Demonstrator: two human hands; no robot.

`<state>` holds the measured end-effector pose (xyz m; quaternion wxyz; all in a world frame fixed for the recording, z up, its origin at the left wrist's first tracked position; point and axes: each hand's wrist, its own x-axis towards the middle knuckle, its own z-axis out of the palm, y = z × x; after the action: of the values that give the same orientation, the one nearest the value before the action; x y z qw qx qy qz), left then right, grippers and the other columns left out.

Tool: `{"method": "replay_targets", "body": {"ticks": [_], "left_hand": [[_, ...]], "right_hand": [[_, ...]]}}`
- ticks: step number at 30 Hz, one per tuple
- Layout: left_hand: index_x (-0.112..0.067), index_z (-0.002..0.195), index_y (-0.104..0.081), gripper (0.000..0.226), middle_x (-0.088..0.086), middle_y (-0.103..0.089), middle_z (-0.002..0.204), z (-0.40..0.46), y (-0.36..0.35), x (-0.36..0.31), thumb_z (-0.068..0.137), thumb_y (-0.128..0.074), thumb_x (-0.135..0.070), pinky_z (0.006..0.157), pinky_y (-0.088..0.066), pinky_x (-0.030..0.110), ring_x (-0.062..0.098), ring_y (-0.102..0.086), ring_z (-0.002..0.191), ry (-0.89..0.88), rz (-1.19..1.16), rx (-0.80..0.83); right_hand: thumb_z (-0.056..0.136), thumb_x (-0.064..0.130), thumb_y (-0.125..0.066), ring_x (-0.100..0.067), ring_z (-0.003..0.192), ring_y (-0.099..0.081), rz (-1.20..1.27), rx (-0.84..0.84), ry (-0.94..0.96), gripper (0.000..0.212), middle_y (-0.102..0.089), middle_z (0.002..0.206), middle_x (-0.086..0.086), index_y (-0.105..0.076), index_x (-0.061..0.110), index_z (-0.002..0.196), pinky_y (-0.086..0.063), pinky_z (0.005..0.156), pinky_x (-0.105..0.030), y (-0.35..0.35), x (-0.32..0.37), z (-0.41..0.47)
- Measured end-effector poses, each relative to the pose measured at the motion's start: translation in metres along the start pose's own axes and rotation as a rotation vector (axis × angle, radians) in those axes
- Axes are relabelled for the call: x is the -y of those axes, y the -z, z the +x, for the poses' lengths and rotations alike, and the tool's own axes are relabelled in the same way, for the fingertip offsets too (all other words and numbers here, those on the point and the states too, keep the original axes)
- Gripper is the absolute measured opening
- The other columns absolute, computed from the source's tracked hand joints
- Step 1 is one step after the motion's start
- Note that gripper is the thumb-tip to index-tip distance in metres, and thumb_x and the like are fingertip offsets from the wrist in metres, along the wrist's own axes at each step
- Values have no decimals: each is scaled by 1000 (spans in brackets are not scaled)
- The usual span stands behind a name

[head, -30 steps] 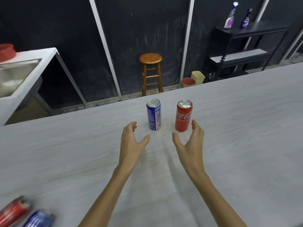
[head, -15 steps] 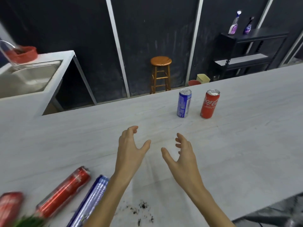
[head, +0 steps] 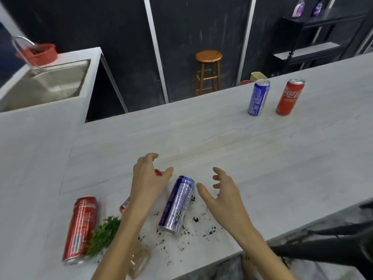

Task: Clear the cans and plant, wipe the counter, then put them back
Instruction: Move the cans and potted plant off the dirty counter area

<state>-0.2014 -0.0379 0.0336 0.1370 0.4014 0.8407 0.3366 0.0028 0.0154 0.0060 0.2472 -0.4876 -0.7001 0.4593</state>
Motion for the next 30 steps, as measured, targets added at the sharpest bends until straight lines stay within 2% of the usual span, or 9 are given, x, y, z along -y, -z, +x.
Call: {"method": "replay_targets", "body": {"ticks": [4, 7, 12, 14, 16, 20, 24, 27, 30], "left_hand": [[-18, 148, -46, 72, 7, -49, 145, -1, 14, 28, 88, -75, -46, 97, -36, 28, 22, -44, 135, 46, 47, 82], [-18, 151, -42, 81, 9, -48, 146, 1, 19, 41, 86, -75, -53, 103, -41, 36, 24, -45, 135, 93, 82, 163], [-18, 143, -47, 75, 6, -56, 133, 6, 22, 52, 83, -77, -54, 89, -48, 33, 19, -58, 111, 130, 140, 254], [-17, 137, -50, 72, 5, -58, 126, 7, 23, 53, 81, -80, -51, 87, -50, 33, 18, -59, 105, 124, 169, 279], [-18, 127, -55, 63, 3, -60, 117, 8, 22, 53, 80, -81, -50, 86, -53, 35, 16, -61, 98, 109, 182, 295], [-19, 118, -57, 55, 1, -59, 109, 6, 19, 52, 79, -82, -48, 81, -52, 33, 16, -59, 93, 86, 228, 293], [-19, 115, -58, 51, 1, -58, 105, 4, 17, 51, 79, -80, -47, 82, -54, 35, 17, -59, 92, 54, 253, 261], [-20, 112, -59, 49, 1, -59, 103, 3, 18, 51, 79, -81, -48, 78, -51, 31, 15, -58, 90, 40, 240, 251], [-19, 111, -60, 47, 1, -59, 101, 3, 18, 51, 79, -81, -46, 75, -50, 29, 15, -58, 89, 39, 231, 244]], "right_hand": [[94, 60, -65, -14, 131, -52, -67, 39, -32, 87, -44, 151, 1, -24, 27, 163, -48, 99, -31, -25, 6, -4], [92, 61, -67, -16, 126, -52, -99, 64, -76, 93, -42, 151, -5, -21, 23, 164, -47, 93, -30, -42, 11, -3], [88, 59, -74, -7, 90, -48, -153, 55, -118, 90, -38, 115, 1, -30, 19, 156, -35, 63, -14, -64, 18, 2], [87, 60, -74, -4, 83, -47, -176, 53, -123, 86, -41, 110, 1, -34, 19, 151, -33, 58, -12, -70, 20, 4], [87, 60, -74, -7, 85, -51, -176, 47, -119, 86, -48, 110, -1, -34, 18, 151, -37, 60, -14, -74, 22, 4], [86, 52, -78, -16, 87, -65, -165, 21, -102, 81, -62, 105, -2, -38, 17, 147, -59, 72, -31, -77, 25, 6], [85, 44, -80, -7, 71, -66, -153, 11, -64, 71, -66, 89, 5, -43, 21, 141, -55, 57, -21, -75, 27, 8], [86, 43, -76, -11, 73, -66, -180, 4, -44, 72, -68, 89, 2, -40, 24, 145, -57, 63, -28, -75, 26, 8], [89, 44, -72, -21, 86, -67, -198, 24, -38, 80, -67, 100, -5, -32, 25, 155, -59, 79, -41, -77, 27, 7]]}}
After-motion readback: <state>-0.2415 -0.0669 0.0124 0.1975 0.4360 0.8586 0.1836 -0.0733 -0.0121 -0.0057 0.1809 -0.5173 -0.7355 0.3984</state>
